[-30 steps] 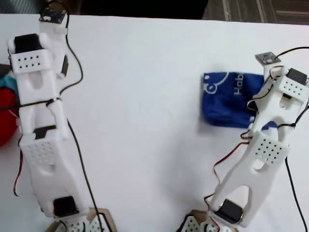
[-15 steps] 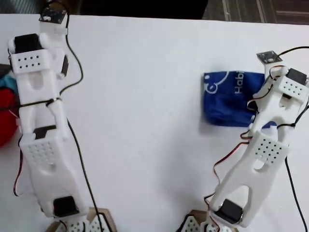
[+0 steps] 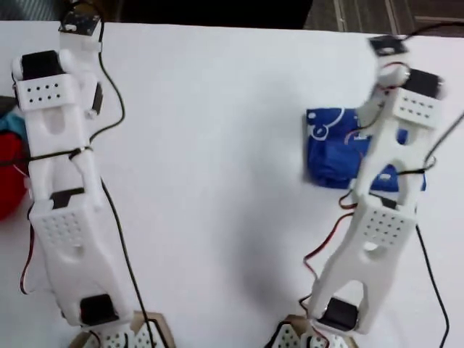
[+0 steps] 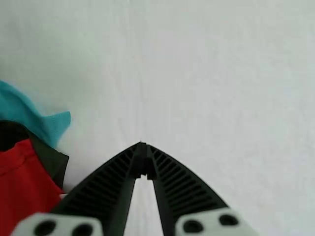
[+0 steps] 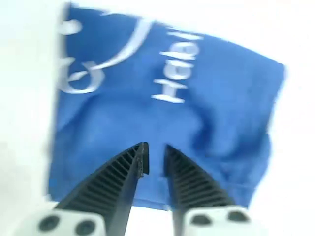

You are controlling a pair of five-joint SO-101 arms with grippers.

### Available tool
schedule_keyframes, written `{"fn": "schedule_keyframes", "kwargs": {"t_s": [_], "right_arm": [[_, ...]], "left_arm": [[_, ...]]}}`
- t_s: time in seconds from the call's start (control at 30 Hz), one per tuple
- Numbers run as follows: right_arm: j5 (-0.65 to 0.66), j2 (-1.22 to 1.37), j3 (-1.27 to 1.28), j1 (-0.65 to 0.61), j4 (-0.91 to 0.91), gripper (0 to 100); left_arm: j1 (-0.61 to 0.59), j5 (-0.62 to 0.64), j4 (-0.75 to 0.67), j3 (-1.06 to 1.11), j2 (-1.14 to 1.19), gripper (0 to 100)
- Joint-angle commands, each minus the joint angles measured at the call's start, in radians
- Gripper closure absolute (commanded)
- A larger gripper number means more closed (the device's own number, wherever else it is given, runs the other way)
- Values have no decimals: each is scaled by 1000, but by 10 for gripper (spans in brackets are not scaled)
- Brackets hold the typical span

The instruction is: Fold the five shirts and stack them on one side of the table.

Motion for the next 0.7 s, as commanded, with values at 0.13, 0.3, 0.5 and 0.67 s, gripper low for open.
{"fn": "schedule_keyframes", "kwargs": {"t_s": [0.13, 0.3, 0.5, 0.67], "right_arm": [[-9, -134, 255, -85, 4, 978], [-3, -131, 376, -70, -12, 978], [-2, -148, 410, -88, -19, 978], [-2, -213, 295, -82, -19, 978]], "left_arm": [[-8, -9, 3, -42, -9, 972], [-8, -9, 3, -42, -9, 972], [-8, -6, 2, -42, -8, 972], [-8, -8, 3, -42, -8, 972]]}}
